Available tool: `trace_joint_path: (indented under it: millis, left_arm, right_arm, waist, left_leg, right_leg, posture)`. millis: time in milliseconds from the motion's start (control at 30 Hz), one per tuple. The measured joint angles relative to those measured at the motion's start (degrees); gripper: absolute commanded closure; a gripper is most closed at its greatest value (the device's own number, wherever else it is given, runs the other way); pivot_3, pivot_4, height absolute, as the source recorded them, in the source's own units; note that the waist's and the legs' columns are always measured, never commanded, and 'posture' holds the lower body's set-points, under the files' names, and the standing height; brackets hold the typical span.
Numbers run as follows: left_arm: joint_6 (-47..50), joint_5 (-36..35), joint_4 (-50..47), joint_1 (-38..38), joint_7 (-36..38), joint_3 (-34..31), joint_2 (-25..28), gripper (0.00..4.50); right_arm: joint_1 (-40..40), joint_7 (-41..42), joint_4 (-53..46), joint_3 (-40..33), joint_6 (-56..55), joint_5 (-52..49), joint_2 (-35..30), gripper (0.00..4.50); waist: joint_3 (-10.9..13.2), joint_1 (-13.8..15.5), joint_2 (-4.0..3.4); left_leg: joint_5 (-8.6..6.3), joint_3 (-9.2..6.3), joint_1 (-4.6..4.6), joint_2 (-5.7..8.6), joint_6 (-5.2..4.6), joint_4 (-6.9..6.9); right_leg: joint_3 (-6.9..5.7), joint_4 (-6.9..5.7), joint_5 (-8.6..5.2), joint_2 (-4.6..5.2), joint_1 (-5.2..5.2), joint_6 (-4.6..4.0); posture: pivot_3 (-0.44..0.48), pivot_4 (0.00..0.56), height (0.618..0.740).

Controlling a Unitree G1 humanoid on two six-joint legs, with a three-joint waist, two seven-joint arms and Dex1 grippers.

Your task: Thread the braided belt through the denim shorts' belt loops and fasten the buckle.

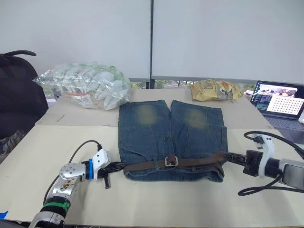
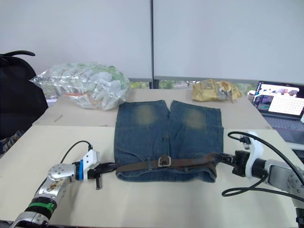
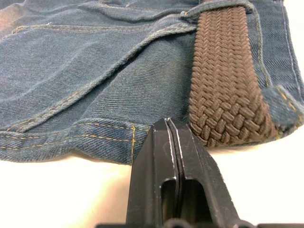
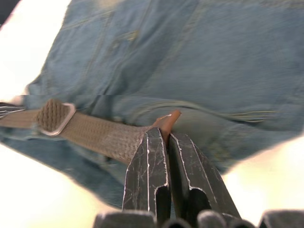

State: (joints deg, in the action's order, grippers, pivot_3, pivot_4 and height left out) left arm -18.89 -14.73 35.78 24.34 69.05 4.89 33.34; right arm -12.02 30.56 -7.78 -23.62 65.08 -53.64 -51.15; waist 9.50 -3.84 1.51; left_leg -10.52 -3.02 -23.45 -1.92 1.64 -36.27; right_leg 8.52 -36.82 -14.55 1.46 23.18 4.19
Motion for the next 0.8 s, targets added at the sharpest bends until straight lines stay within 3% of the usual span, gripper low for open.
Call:
trace_joint_path:
  millis: [100, 300, 467, 667, 800]
  left_arm:
    - [0.84, -1.3, 0.57, 0.19, 0.19, -1.94, -1.51, 4.47]
    - [11.37, -7.59, -4.6, 1.94, 0.88, -5.38, -4.5, 4.47]
    - [11.55, -6.19, -5.58, 1.4, 1.8, -5.29, -4.44, 4.47]
    - [12.14, -5.62, -5.85, -0.21, 2.34, -5.39, -4.11, 4.5]
    - [18.03, -5.66, -12.73, -3.18, 0.56, -5.85, -1.8, 4.5]
  right_arm:
    - [0.02, 0.6, 0.47, -0.18, -0.36, 1.1, -0.11, 4.5]
    - [0.41, 0.63, -0.93, -0.19, -0.32, 1.75, 0.59, 4.5]
    - [1.52, 1.29, -0.31, -0.23, -1.17, 4.11, 0.51, 4.5]
    - [4.36, 7.21, -1.23, -1.12, -5.01, 5.55, 0.07, 2.43]
    - [9.78, 12.13, -1.73, -0.22, -19.7, 14.73, -0.29, 0.95]
  waist:
    - [0.0, -0.02, 0.0]
    - [0.06, -0.03, 0.11]
    - [0.07, -0.05, 0.11]
    - [0.07, -0.02, 0.12]
    - [0.07, -0.03, 0.12]
  left_leg:
    - [0.0, 0.0, 0.01, -0.01, 0.0, 0.02]
    - [0.0, -0.05, -0.2, 0.0, 0.0, 0.0]
    - [0.0, -0.03, -0.19, 0.0, 0.0, 0.02]
    - [0.0, -0.04, -0.2, 0.0, 0.0, 0.03]
    - [0.0, -0.03, -0.2, 0.0, 0.0, 0.03]
  right_leg:
    - [0.0, -0.03, 0.0, -0.01, 0.02, 0.0]
    - [-0.03, 0.03, 0.02, 0.0, 0.11, 0.03]
    - [-0.03, 0.05, 0.0, 0.0, 0.12, 0.04]
    - [-0.04, 0.06, 0.0, 0.0, 0.12, 0.05]
    - [-0.04, 0.06, -0.01, 0.01, 0.13, 0.06]
  posture:
    - [0.0, 0.15, 0.74]
    - [0.0, 0.15, 0.74]
    - [0.0, 0.15, 0.74]
    - [0.0, 0.15, 0.74]
    - [0.0, 0.15, 0.74]
